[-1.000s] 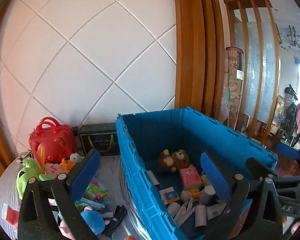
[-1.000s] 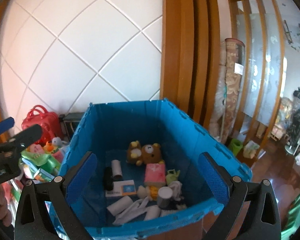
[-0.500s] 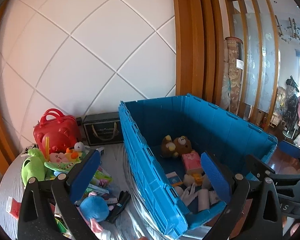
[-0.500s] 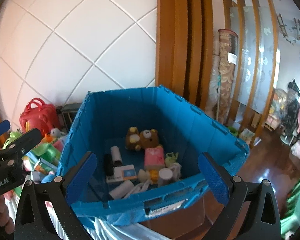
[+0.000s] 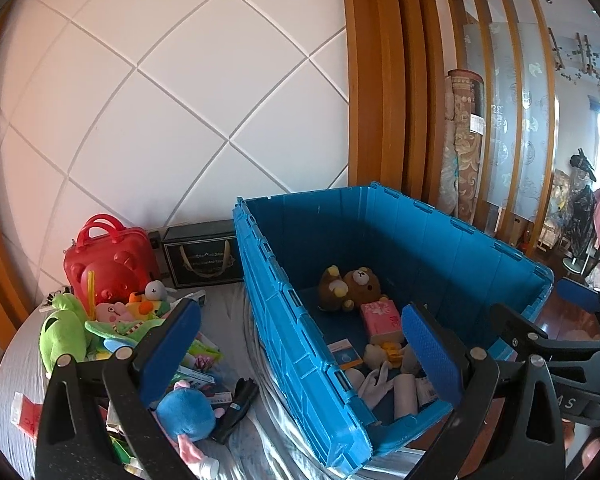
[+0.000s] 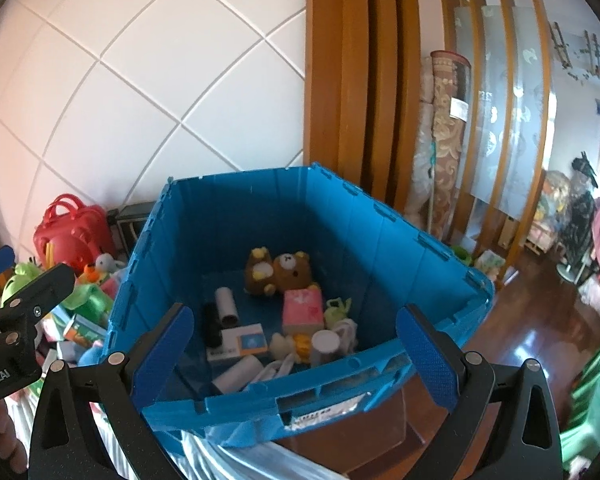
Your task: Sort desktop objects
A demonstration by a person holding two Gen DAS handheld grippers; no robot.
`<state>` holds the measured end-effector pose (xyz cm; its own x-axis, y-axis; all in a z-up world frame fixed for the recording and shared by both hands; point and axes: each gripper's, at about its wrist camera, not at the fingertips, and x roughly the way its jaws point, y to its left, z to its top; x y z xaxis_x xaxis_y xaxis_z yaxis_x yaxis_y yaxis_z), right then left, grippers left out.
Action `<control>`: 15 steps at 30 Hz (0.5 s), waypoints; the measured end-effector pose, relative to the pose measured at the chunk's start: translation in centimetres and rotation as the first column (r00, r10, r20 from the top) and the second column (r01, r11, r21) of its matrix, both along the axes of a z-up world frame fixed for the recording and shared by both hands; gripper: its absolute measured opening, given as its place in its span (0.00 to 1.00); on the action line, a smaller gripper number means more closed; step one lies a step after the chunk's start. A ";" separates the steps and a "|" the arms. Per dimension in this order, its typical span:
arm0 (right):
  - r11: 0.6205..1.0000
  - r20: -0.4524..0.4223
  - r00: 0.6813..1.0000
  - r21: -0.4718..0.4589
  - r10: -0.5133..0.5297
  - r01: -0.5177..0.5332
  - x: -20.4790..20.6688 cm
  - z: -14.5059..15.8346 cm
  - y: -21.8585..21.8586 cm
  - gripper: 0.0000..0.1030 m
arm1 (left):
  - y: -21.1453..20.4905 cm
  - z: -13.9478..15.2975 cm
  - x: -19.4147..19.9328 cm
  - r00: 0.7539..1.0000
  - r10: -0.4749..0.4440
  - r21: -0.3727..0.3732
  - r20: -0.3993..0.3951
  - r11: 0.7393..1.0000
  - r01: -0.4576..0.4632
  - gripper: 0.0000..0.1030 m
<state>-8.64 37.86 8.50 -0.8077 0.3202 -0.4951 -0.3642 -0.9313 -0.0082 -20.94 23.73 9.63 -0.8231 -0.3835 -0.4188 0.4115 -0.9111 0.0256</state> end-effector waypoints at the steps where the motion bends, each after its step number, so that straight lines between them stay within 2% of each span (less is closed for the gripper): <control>1: 1.000 0.002 1.000 0.001 0.001 -0.001 -0.1 0.0 0.0 1.00 | 0.0 0.0 -0.1 1.000 0.000 0.000 0.002 1.000 0.000 0.99; 15: 1.000 0.018 1.000 0.003 0.004 -0.004 -1.1 -0.3 0.2 1.00 | -0.3 -0.2 -0.7 1.000 -0.007 0.014 0.012 1.000 0.006 0.99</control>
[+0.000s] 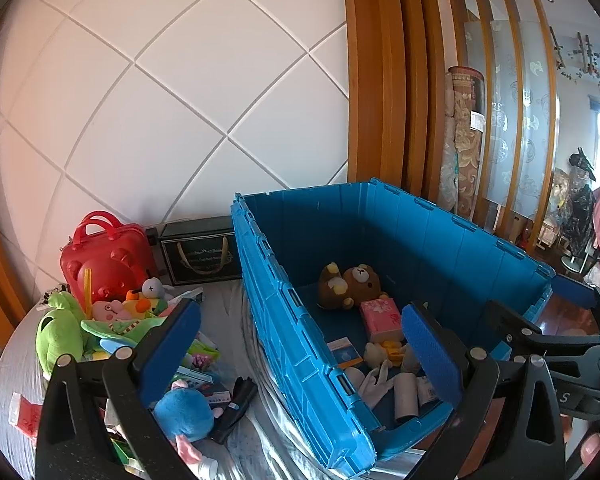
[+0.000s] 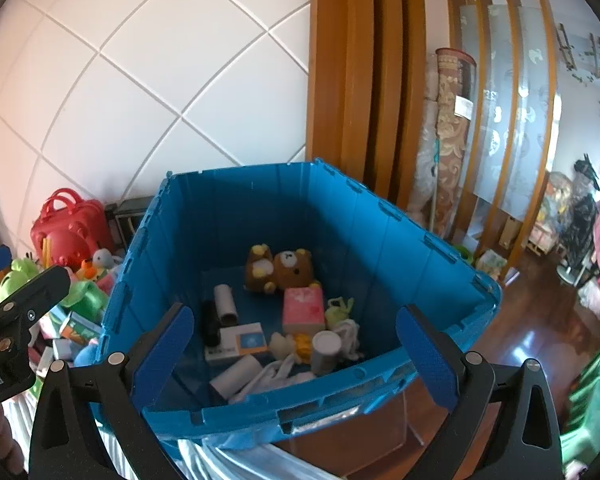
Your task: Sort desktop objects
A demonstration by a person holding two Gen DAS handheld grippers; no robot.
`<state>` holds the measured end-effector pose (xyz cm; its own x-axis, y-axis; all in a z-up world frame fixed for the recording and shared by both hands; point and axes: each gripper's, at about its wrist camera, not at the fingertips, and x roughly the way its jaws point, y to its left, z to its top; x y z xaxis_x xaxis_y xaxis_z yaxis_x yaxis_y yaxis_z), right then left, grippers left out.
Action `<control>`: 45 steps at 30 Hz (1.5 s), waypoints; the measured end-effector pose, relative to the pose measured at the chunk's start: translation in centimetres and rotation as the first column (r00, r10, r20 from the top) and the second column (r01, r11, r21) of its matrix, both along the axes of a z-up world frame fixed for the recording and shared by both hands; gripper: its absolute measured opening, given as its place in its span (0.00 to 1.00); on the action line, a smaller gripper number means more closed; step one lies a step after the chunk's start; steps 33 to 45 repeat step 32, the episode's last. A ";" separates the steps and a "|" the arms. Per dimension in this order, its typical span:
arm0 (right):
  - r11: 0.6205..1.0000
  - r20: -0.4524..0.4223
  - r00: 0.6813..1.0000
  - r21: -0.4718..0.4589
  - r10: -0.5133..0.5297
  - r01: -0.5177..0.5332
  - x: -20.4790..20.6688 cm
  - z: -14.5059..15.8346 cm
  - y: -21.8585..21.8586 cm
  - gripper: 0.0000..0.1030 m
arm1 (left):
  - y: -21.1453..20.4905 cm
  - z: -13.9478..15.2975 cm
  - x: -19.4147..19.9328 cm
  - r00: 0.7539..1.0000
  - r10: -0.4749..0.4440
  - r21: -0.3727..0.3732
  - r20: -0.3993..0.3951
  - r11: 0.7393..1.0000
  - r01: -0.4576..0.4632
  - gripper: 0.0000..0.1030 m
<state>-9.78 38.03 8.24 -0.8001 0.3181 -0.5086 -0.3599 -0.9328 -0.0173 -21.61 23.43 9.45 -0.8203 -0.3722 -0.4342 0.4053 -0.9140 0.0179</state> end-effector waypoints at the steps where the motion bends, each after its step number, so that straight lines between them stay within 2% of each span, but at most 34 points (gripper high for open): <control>1: 1.000 0.000 1.000 0.000 0.000 0.000 0.0 0.0 0.0 1.00 | 0.0 0.0 0.0 1.000 -0.001 0.000 0.000 1.000 0.001 0.99; 45: 1.000 0.005 1.000 -0.007 0.005 -0.005 -0.1 -0.3 0.6 1.00 | -0.6 -0.3 0.1 1.000 -0.018 0.019 0.016 1.000 0.018 0.99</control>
